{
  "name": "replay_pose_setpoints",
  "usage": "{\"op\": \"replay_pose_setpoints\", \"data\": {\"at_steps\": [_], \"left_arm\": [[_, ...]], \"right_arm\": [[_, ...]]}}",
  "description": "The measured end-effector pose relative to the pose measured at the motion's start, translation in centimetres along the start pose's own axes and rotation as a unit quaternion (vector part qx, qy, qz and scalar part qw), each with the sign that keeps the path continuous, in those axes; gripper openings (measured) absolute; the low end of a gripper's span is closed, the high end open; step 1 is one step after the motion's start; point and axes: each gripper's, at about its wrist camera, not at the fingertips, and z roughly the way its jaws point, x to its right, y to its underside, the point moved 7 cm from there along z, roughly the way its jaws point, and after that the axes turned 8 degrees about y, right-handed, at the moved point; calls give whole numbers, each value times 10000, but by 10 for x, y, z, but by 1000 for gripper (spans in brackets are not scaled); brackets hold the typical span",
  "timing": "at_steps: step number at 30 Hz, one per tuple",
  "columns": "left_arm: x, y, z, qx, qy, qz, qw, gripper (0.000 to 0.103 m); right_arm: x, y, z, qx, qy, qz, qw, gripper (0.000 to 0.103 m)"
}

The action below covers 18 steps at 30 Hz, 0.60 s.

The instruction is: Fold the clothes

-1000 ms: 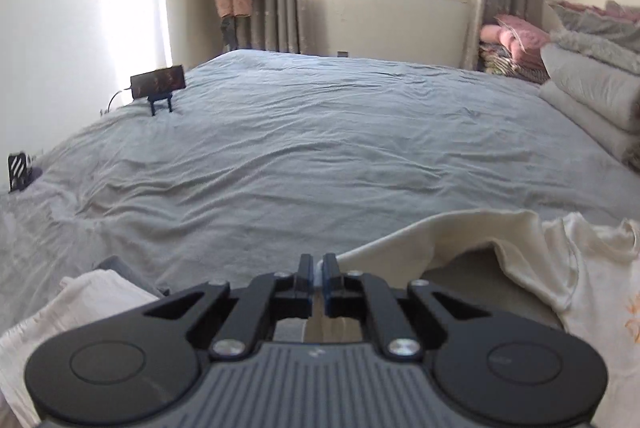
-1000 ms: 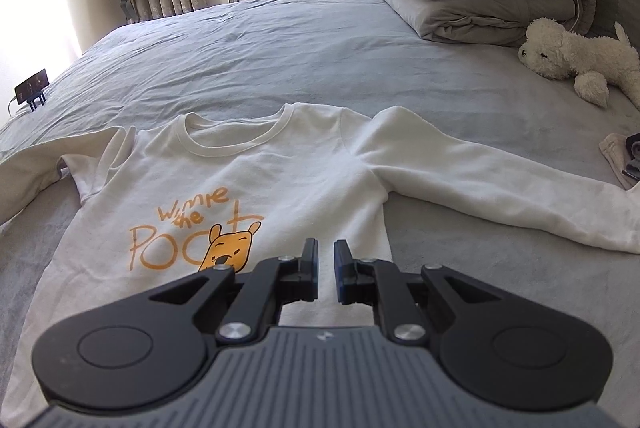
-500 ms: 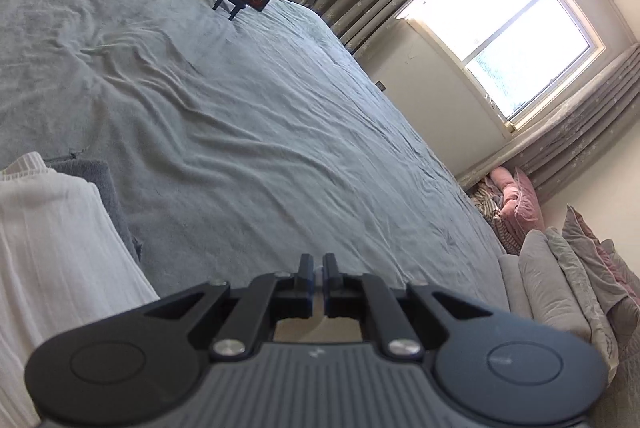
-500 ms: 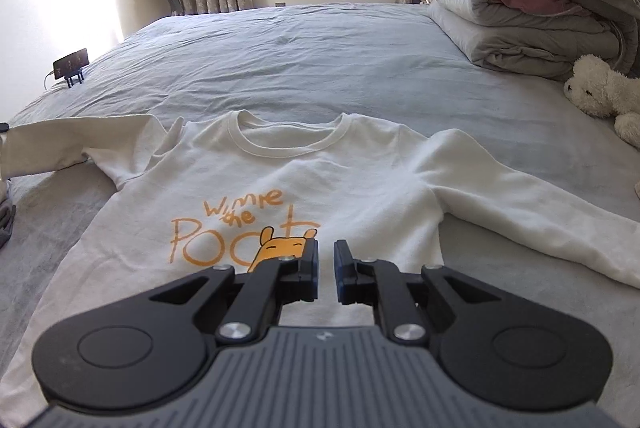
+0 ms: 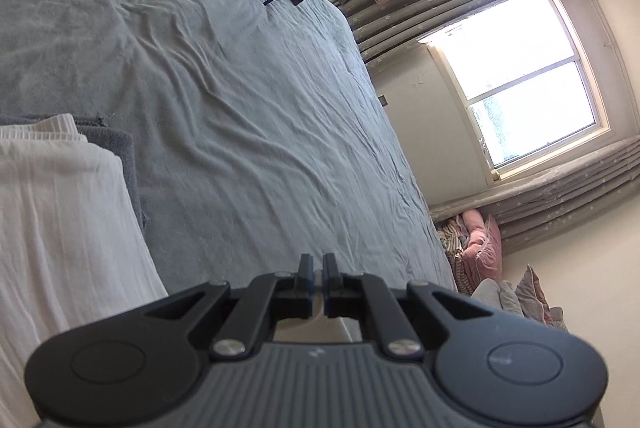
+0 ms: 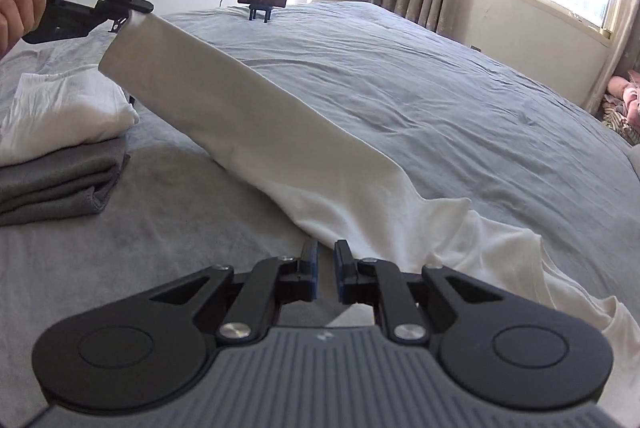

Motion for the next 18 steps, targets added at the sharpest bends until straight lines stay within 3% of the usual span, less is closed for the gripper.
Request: {"op": "replay_pose_setpoints", "data": {"at_steps": [6,10,12,13,14,16,18], "left_arm": [[4,-11,-10,226,104,-240,9994,4],[-10,-14,-9,295,75,-609,9977,4],[-12,-15,-10,342,94,-731,9967,4],[-10,-15,-12,366,139,-764,9963,4],[-9,-16,-13,390,185,-795,9959,4],[-7,-19,-21,486,218,-794,9954,4],[-8,-22,-27,565,108,-800,9951,3]], "right_arm": [[-8,-7,50,-309,93,-158,9994,14],[-8,-9,49,-281,18,-222,9994,15],[-10,-14,41,-166,-220,-52,9996,25],[-12,-17,38,-74,-287,-2,9996,54],[-15,-19,35,40,-267,-19,9996,73],[-25,-21,37,147,-190,-277,9993,73],[-31,-17,46,-26,-35,-524,9986,60]]}}
